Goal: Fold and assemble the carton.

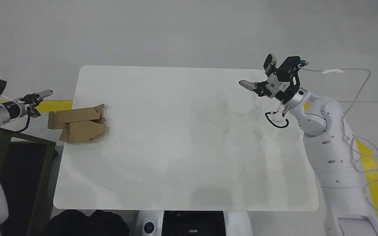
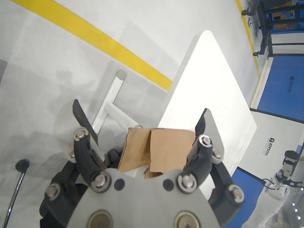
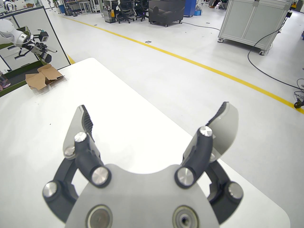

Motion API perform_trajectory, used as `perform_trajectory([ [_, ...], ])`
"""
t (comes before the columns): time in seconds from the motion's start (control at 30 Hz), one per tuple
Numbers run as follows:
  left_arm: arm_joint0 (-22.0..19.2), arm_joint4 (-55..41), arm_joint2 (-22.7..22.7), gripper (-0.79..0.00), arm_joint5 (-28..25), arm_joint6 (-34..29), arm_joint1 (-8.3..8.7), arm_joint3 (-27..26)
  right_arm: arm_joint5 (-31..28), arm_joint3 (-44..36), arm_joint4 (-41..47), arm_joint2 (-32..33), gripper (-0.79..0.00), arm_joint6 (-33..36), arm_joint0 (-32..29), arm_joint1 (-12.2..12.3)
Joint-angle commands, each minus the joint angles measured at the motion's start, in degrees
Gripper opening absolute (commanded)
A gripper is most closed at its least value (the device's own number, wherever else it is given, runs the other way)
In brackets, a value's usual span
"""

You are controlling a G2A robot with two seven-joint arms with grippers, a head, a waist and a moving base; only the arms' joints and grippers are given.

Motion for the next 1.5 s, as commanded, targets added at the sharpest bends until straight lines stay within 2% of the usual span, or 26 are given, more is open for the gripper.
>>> perform_trajectory([
  [0.0, 0.25, -0.26, 0.23, 0.000, -0.54, -2.54, -0.01, 0.54, 0.00, 0.00, 0.00, 0.00, 0.000, -0.01, 0.00, 0.00],
  [0.17, 0.78, -1.99, 0.32, 0.000, -0.45, -7.04, -0.21, 1.38, 0.00, 0.00, 0.00, 0.00, 0.000, -0.01, 0.00, 0.00],
  [0.33, 1.23, -3.29, 0.34, 0.000, 0.62, -8.26, -0.31, 1.64, 0.00, 0.00, 0.00, 0.00, 0.000, -0.01, 0.00, 0.00],
  [0.4, 1.29, -4.39, 0.12, -0.166, 1.06, -9.15, -0.35, 1.84, 0.00, 0.00, 0.00, 0.00, 0.000, -0.01, 0.00, 0.00],
  [0.43, 1.35, -4.74, 0.08, -0.357, 1.25, -9.62, -0.36, 1.84, 0.00, 0.00, 0.00, 0.00, 0.000, -0.01, 0.00, 0.00],
  [0.57, 1.70, -5.71, 0.05, -0.573, 1.69, -10.89, -0.33, 1.81, 0.00, 0.00, 0.00, 0.00, 0.000, -0.01, 0.00, 0.00],
  [0.63, 1.83, -6.30, -0.06, -0.785, 1.96, -10.84, -0.28, 1.82, 0.00, 0.00, 0.00, 0.00, 0.000, -0.01, 0.00, 0.00],
  [0.93, 1.85, -10.40, -1.04, -0.785, 1.58, -13.28, -0.09, 1.26, 0.00, 0.00, 0.00, 0.00, 0.000, -0.01, 0.00, 0.00],
  [1.2, 0.56, -18.28, -3.28, -0.785, -1.11, -18.44, -0.12, -0.41, 0.00, 0.00, 0.00, 0.00, 0.000, -0.01, 0.00, 0.00],
  [1.33, -0.33, -22.75, -4.05, -0.785, -2.48, -21.05, -0.58, -2.07, 0.00, 0.00, 0.00, 0.00, 0.000, -0.01, 0.00, 0.00],
  [1.47, 0.36, -28.19, -3.33, -0.785, -1.28, -22.25, -1.82, -6.88, 0.00, 0.00, 0.00, 0.00, 0.000, -0.01, 0.00, 0.00],
])
